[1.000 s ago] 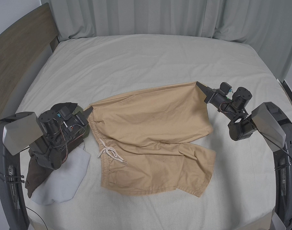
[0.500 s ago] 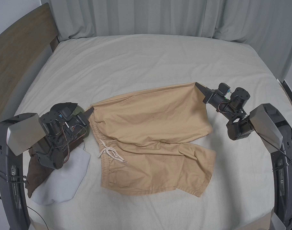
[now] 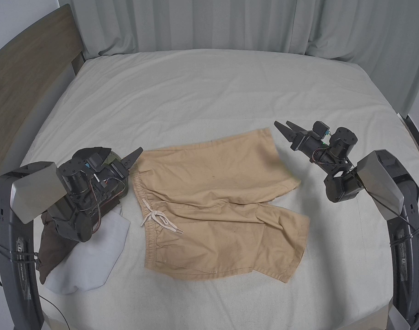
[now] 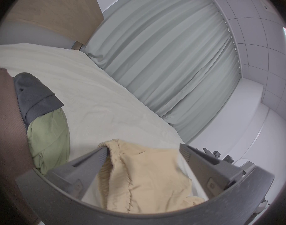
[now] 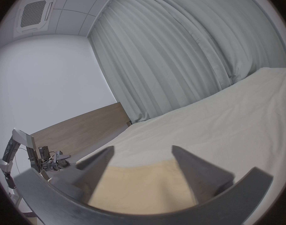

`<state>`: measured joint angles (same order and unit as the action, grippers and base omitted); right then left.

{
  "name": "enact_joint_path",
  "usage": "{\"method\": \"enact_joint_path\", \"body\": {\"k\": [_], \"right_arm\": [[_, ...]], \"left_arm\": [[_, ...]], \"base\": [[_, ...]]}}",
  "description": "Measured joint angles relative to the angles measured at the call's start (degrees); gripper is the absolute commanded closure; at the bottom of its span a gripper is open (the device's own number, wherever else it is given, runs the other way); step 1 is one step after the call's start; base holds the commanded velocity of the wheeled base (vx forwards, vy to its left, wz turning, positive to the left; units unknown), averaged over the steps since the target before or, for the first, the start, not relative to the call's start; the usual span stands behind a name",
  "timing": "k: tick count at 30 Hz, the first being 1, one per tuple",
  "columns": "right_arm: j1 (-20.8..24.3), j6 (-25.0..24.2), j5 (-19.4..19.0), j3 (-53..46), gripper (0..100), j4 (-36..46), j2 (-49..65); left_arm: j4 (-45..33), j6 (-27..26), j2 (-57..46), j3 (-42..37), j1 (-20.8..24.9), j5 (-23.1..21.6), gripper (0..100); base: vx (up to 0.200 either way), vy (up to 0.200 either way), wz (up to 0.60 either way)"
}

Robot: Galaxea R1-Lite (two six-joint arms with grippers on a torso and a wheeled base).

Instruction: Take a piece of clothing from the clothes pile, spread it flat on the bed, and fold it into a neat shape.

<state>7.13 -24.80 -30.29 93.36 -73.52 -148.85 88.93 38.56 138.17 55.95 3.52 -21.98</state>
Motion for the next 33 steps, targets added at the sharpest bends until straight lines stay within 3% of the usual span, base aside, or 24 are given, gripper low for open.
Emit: {"method": "enact_joint_path", "body": {"k": [12,17,24,30,33], "right_arm": [[1.6,0.0,0.7,-17.0,0,-3.4,4.7],[2.3,0.0,0.8,-25.7,0,-4.9,9.4],[2.8,0.0,1.0,-39.0,0,-6.4,17.5],[4.5,0.4,1.1,-51.8,0,-9.0,26.0],[5.7,0.5,1.3,-57.8,0,-11.5,29.7]], "left_arm": [[0.0,0.2,-1.5,-4.9,0.8,-0.2,0],[0.0,0.1,-5.8,-10.8,0.8,-1.9,0],[0.1,-2.1,-16.3,-20.9,0.7,-10.0,0],[0.0,-6.9,-26.6,-30.5,0.2,-22.1,0],[0.0,-9.4,-30.9,-34.8,0.2,-25.6,0]], "base": [[0.0,0.0,0.0],[0.0,0.0,0.0],[0.0,0.0,0.0],[0.0,0.0,0.0],[0.0,0.0,0.0]]}}
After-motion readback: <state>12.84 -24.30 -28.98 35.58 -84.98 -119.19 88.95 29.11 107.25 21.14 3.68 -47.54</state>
